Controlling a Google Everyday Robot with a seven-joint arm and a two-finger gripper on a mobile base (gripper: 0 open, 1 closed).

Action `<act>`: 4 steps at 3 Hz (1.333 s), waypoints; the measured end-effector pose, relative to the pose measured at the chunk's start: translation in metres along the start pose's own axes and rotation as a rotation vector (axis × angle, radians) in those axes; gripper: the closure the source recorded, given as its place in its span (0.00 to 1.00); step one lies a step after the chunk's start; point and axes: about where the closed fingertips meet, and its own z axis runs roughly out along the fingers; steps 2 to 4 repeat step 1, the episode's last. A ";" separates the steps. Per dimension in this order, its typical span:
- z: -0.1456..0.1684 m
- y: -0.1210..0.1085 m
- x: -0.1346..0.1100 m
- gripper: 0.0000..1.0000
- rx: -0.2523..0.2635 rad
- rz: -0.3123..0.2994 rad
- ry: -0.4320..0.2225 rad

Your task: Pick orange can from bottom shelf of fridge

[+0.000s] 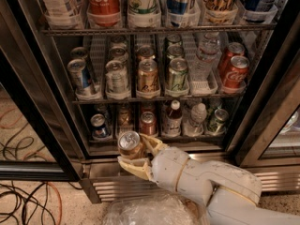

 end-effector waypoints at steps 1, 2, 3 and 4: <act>0.000 0.000 0.000 1.00 0.000 0.000 0.000; 0.000 0.000 0.000 1.00 0.000 0.000 0.000; 0.000 0.000 0.000 1.00 0.000 0.000 0.000; 0.000 0.000 0.000 1.00 0.000 0.000 0.000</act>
Offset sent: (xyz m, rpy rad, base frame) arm 0.0000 0.0000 0.0000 0.0000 0.0000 0.0000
